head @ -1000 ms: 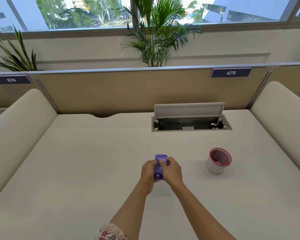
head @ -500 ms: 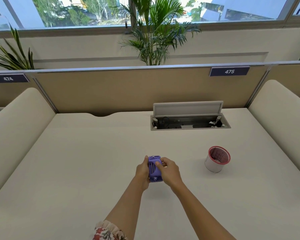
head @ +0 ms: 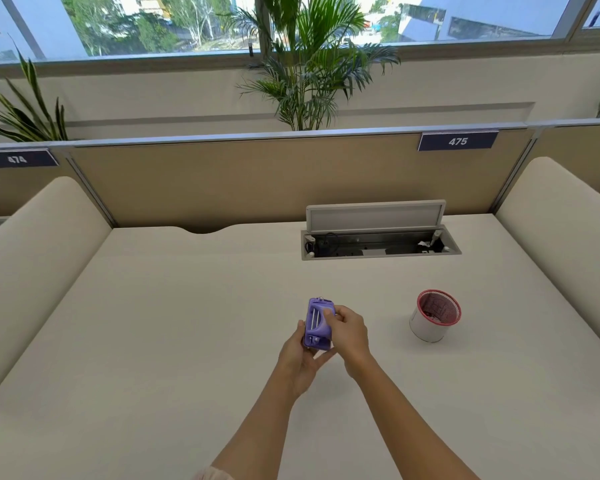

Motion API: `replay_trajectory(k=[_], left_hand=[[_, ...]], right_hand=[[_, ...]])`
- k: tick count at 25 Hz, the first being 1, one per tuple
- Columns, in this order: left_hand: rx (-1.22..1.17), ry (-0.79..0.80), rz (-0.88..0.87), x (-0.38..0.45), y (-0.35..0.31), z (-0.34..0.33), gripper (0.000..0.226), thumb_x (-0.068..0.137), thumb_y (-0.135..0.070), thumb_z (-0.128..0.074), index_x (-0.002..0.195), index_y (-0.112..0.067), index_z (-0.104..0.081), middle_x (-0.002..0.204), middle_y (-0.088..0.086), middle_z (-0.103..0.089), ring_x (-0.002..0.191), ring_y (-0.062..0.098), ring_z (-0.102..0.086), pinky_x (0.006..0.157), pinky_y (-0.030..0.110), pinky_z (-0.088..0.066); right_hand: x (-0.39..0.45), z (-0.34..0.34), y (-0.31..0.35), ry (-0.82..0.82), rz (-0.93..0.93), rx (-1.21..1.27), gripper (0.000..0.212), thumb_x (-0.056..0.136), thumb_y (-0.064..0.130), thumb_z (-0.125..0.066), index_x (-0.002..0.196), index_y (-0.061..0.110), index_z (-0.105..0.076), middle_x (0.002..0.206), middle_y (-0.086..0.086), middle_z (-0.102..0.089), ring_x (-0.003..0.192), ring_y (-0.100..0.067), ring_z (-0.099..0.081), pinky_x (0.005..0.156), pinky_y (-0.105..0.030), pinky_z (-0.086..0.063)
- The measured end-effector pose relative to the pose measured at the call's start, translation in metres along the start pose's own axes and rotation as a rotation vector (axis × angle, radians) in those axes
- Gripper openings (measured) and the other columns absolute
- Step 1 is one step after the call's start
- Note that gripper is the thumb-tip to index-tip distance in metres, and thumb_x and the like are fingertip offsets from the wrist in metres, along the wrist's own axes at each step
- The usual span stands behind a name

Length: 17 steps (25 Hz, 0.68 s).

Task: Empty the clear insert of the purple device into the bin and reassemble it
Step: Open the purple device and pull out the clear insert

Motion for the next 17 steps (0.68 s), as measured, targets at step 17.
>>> replay_trajectory(k=[17], left_hand=[[-0.131,0.039,-0.035,-0.017,0.003,-0.014,0.042,0.107,-0.030,-0.034,0.124,-0.002,-0.060,0.113,0.024,-0.070,0.097,0.031,-0.071,0.067,0.038,-0.063]], right_hand=[[-0.006,0.007,0.013,-0.048,-0.024,-0.065,0.019,0.092,0.031,-0.056,0.084,0.020,-0.070,0.081,-0.001,-0.074,0.080,-0.024,-0.070,0.076,-0.041,-0.057]])
Point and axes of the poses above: each hand's wrist, its own x-axis towards the middle knuckle, its own z-axis out of the back of the hand, y = z × x, the point moved 6 cm from there along x, towards the middle knuckle
